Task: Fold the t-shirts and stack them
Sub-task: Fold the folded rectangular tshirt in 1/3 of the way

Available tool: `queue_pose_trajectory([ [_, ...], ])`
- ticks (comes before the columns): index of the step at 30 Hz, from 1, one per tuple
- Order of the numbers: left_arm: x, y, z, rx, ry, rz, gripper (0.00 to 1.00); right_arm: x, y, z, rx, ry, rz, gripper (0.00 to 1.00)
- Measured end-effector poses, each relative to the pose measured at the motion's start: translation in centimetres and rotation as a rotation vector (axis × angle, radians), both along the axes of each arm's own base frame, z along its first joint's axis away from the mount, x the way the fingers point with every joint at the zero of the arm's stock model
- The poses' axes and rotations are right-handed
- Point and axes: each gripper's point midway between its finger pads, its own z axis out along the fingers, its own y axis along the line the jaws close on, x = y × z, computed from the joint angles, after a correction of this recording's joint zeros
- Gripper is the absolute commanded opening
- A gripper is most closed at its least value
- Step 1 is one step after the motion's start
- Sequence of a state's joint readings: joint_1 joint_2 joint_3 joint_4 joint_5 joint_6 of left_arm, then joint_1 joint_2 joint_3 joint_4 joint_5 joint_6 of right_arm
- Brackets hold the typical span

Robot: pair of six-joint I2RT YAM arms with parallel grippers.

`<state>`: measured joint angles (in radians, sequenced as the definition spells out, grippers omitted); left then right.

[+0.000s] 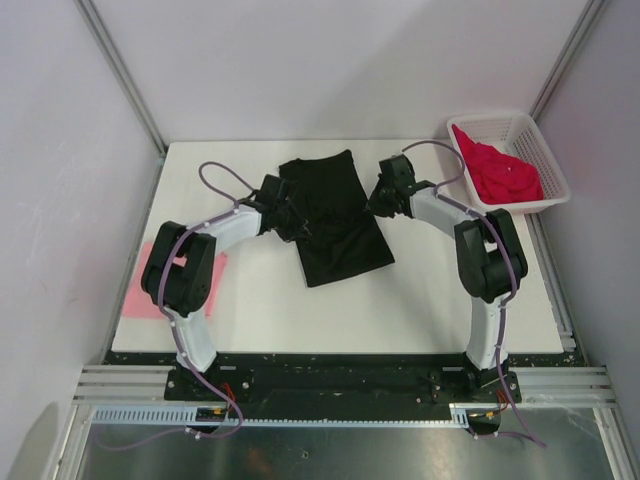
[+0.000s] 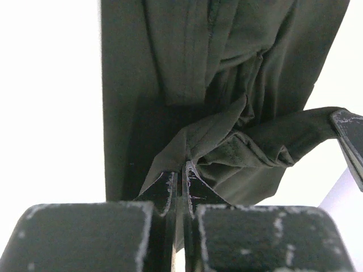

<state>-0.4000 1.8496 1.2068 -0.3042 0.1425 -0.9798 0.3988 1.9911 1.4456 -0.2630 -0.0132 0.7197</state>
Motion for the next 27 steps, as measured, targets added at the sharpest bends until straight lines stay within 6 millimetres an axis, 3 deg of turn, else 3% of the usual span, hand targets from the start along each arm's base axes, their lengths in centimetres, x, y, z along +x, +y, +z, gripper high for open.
queue_pose_trajectory([
  [12, 0.8, 1.4, -1.6, 0.012, 0.033, 0.022, 0.0, 1.5, -0.1, -0.6, -0.013, 0.004, -0.001, 0.0],
  [21, 1.0, 1.8, -2.0, 0.008, 0.04, 0.023, 0.02, 1.5, -0.9, -1.0, -0.025, 0.02, -0.015, 0.02],
  [23, 1.0, 1.9, -2.1, 0.006, 0.042, 0.022, 0.1, 1.5, -1.0, -1.0, -0.028, 0.022, -0.017, 0.12],
  [27, 1.3, 2.1, -2.0, 0.004, 0.033, 0.013, 0.5, 1.6, -1.1, -0.8, -0.036, 0.022, -0.016, 0.37],
])
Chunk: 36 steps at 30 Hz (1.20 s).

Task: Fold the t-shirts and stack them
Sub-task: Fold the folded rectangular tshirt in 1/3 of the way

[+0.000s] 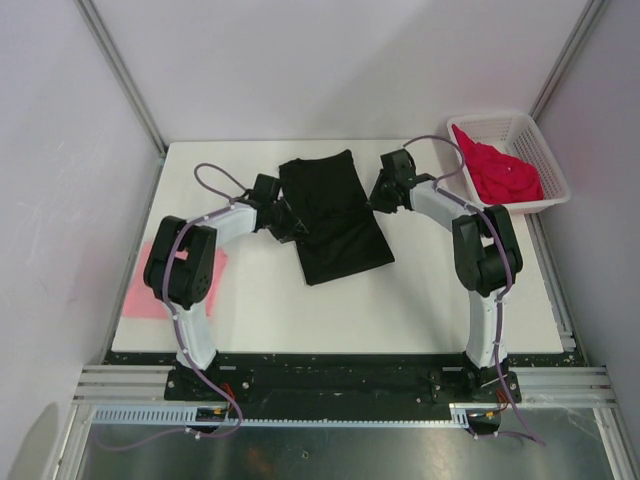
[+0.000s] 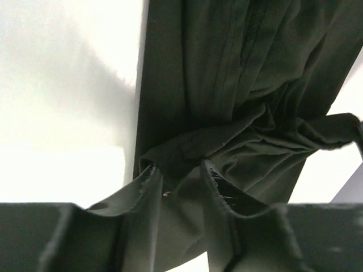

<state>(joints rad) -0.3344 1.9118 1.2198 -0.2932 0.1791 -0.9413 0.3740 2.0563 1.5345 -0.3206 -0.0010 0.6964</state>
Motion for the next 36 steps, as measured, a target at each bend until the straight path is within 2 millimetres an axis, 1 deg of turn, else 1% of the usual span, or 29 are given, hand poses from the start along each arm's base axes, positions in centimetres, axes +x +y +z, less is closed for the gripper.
queue_pose_trajectory([
  [1, 0.1, 0.2, 0.0, 0.002, -0.004, -0.001, 0.56, 0.2, 0.0, 0.3, -0.004, -0.006, 0.002, 0.42],
  [2, 0.3, 0.4, 0.1, 0.005, -0.011, -0.002, 0.6, 0.3, -0.1, 0.5, -0.009, -0.01, 0.003, 0.44],
  [4, 0.6, 0.8, 0.4, 0.009, -0.027, -0.002, 0.6, 0.9, -0.2, 1.3, -0.022, -0.03, 0.007, 0.45],
  [5, 0.7, 1.0, 0.8, 0.012, -0.038, -0.003, 0.59, 1.2, -0.2, 1.7, -0.027, -0.043, 0.01, 0.42],
  [6, 0.9, 1.2, 1.3, 0.014, -0.052, -0.001, 0.55, 1.4, -0.2, 2.2, -0.031, -0.055, 0.013, 0.39],
  [8, 1.1, 1.4, 2.5, 0.013, -0.088, -0.007, 0.46, 1.6, -0.3, 2.6, -0.043, -0.069, 0.019, 0.31],
  [11, 1.0, 1.2, 4.8, 0.003, -0.151, -0.023, 0.27, 1.0, -0.3, 2.9, -0.062, -0.068, 0.034, 0.22],
  [13, 0.8, 0.9, 5.7, -0.003, -0.179, -0.039, 0.17, 0.1, -0.1, 2.9, -0.07, -0.066, 0.053, 0.19],
  [14, 0.6, 0.7, 5.8, -0.004, -0.185, -0.05, 0.14, -0.4, 0.2, 2.8, -0.072, -0.062, 0.065, 0.19],
  [16, 0.0, -0.1, 5.6, -0.01, -0.181, -0.076, 0.08, -1.3, 1.1, 2.6, -0.075, -0.056, 0.096, 0.18],
  [19, -1.4, -1.4, 4.8, -0.014, -0.154, -0.117, 0.02, -2.5, 2.6, 2.1, -0.068, -0.041, 0.152, 0.18],
  [21, -2.0, -2.4, 4.1, -0.019, -0.138, -0.143, 0.01, -3.0, 3.7, 1.9, -0.06, -0.04, 0.19, 0.17],
  [23, -2.5, -3.0, 3.0, -0.022, -0.108, -0.164, 0.0, -3.4, 4.5, 1.3, -0.057, -0.028, 0.221, 0.16],
  [27, -3.0, -3.5, 0.7, -0.019, -0.047, -0.185, 0.0, -2.9, 5.2, -0.5, -0.058, 0.0, 0.247, 0.15],
  [30, -2.3, -3.5, -0.5, -0.014, -0.021, -0.18, 0.0, -2.2, 4.9, -1.9, -0.06, 0.029, 0.248, 0.15],
  [32, -1.5, -3.5, -0.6, -0.013, -0.021, -0.174, 0.0, -1.6, 4.5, -2.8, -0.063, 0.047, 0.24, 0.15],
  [36, 1.3, -3.0, -0.2, -0.011, -0.055, -0.158, 0.0, -0.2, 3.5, -3.7, -0.062, 0.06, 0.216, 0.15],
])
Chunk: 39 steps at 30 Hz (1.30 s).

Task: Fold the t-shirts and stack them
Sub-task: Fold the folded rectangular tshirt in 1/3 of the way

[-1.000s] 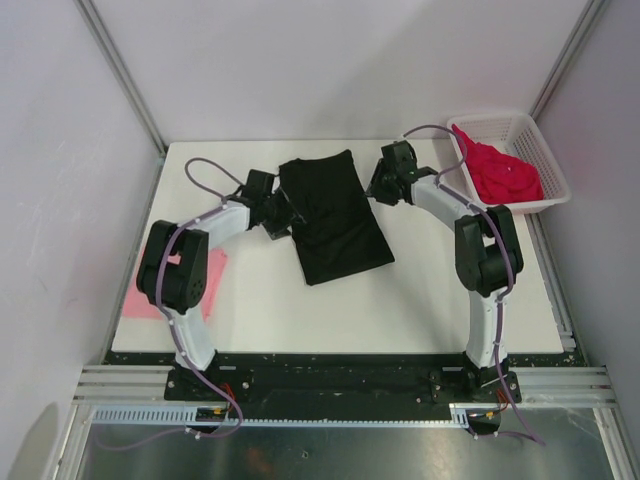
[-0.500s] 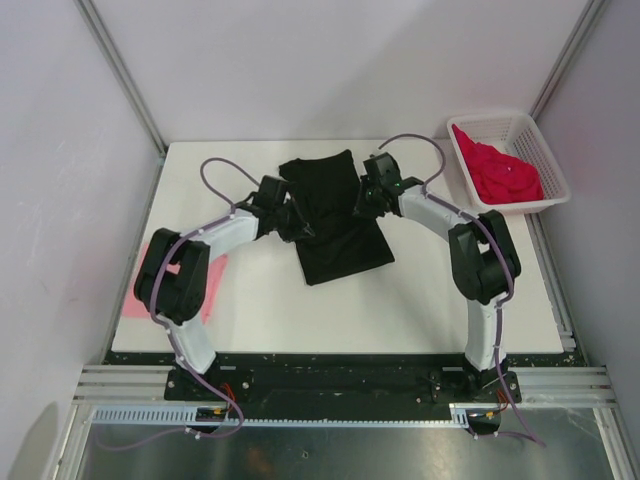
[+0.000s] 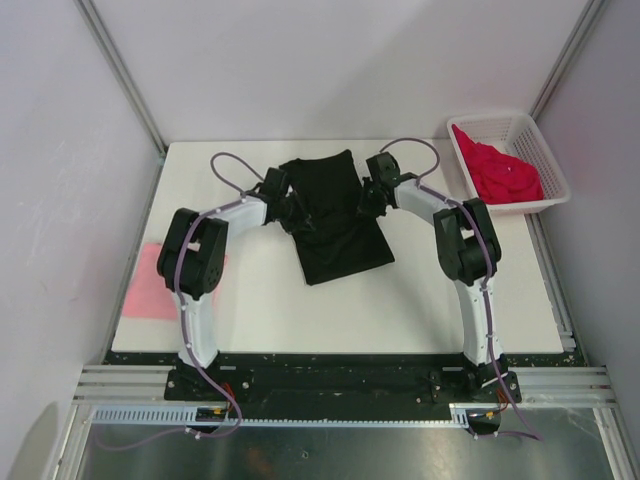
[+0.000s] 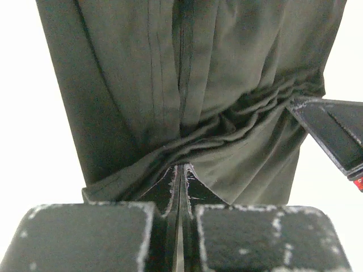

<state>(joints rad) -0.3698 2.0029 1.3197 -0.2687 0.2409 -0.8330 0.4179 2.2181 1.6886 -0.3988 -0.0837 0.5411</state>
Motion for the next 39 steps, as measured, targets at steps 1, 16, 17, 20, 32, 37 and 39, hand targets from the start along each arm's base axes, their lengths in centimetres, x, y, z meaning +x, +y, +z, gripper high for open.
queue_pose_trajectory([
  [1, 0.8, 0.2, 0.1, 0.0, -0.009, 0.006, 0.0, 0.3, -0.3, -0.2, 0.001, 0.003, -0.006, 0.15],
  [16, 4.1, 1.6, -0.9, -0.003, -0.019, 0.033, 0.01, 1.9, -1.8, -0.2, 0.036, 0.005, -0.041, 0.35],
  [17, 4.1, 1.6, -0.9, -0.005, -0.019, 0.03, 0.01, 1.9, -1.8, 0.0, 0.037, 0.003, -0.042, 0.36],
  [20, 4.3, 1.8, -0.8, -0.002, -0.022, 0.029, 0.01, 1.9, -2.3, 0.6, 0.026, -0.004, -0.053, 0.37],
  [32, 6.4, 3.0, -1.4, 0.016, -0.027, 0.025, 0.01, -2.8, -3.9, 4.3, 0.041, -0.036, -0.087, 0.36],
  [37, 7.1, 2.7, -1.3, 0.01, -0.036, 0.012, 0.03, -6.6, -4.3, 0.2, 0.004, 0.063, -0.075, 0.35],
  [39, 7.1, 2.7, -1.3, 0.011, -0.037, 0.008, 0.04, -7.4, -4.5, -0.4, 0.002, 0.071, -0.08, 0.35],
])
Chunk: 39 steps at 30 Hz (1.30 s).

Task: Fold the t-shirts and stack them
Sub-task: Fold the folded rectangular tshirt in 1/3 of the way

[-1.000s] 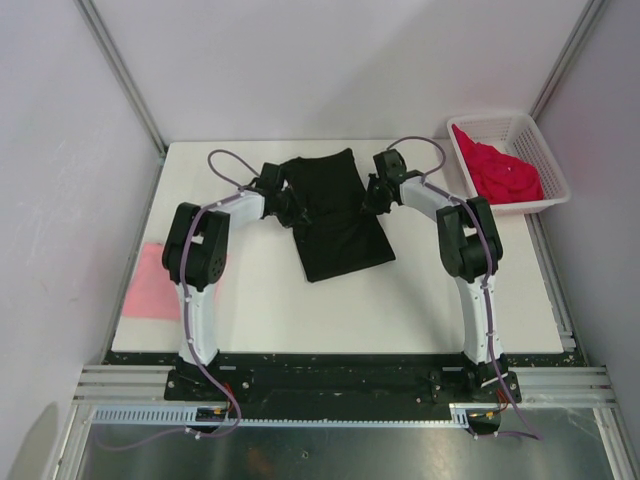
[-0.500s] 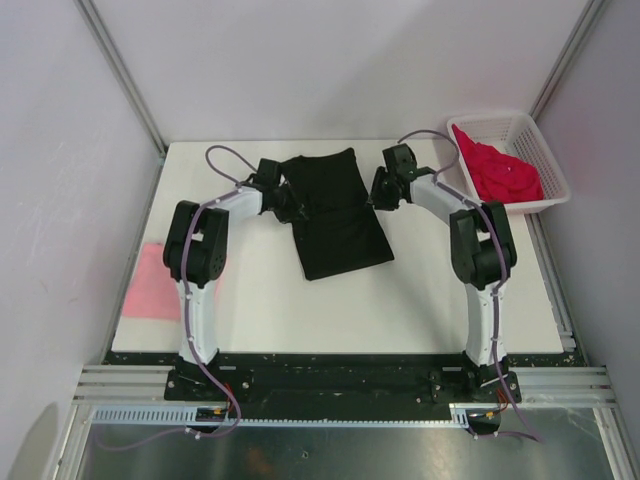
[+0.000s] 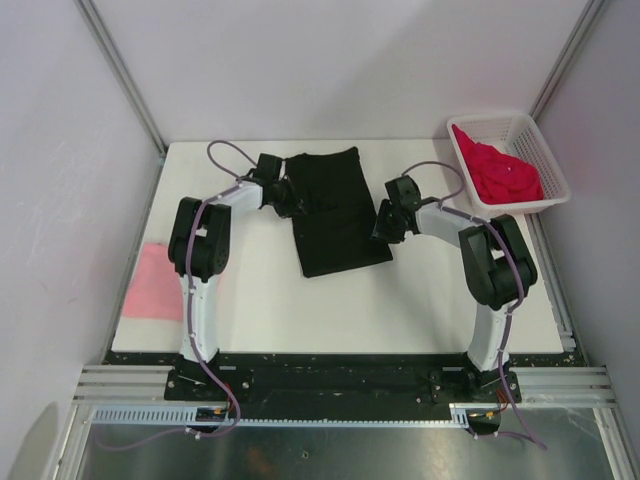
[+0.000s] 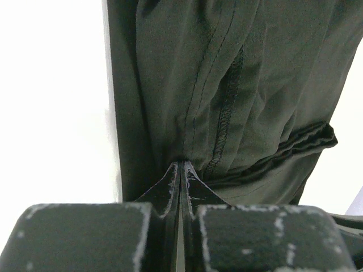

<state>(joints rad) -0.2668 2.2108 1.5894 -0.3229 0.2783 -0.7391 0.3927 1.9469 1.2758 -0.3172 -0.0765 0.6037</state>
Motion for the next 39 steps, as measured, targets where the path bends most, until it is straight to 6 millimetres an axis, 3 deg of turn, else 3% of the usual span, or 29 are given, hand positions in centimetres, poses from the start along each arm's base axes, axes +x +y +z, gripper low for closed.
queue_pose_trajectory([
  [11, 0.1, -0.4, 1.0, -0.014, -0.015, -0.044, 0.11, -3.9, -1.0, -0.2, 0.017, 0.014, -0.024, 0.35],
  [19, -0.1, -1.1, 1.8, -0.052, -0.022, -0.089, 0.27, -9.4, 0.1, -0.4, 0.039, 0.038, 0.001, 0.35],
  [22, -1.8, -0.9, 2.1, -0.058, -0.005, -0.098, 0.35, -10.8, -0.1, -0.2, 0.038, 0.049, 0.002, 0.35],
  [26, -6.8, 0.0, 4.1, -0.05, 0.012, -0.105, 0.39, -12.2, -1.2, 1.1, 0.014, 0.046, -0.01, 0.35],
  [29, -11.6, 1.2, 6.7, -0.04, -0.034, -0.102, 0.37, -11.5, -1.8, 3.4, 0.02, -0.021, -0.024, 0.34],
  [32, -14.6, 1.6, 7.8, -0.05, -0.07, -0.107, 0.27, -9.5, -1.9, 5.5, 0.035, -0.086, -0.038, 0.3],
  [36, -18.0, 1.6, 6.2, -0.056, -0.037, -0.117, 0.07, -5.4, -1.5, 7.3, 0.053, -0.155, -0.051, 0.23],
  [39, -20.2, 0.7, 3.9, -0.051, 0.021, -0.144, 0.01, -2.4, -1.0, 7.2, 0.061, -0.179, -0.057, 0.2],
])
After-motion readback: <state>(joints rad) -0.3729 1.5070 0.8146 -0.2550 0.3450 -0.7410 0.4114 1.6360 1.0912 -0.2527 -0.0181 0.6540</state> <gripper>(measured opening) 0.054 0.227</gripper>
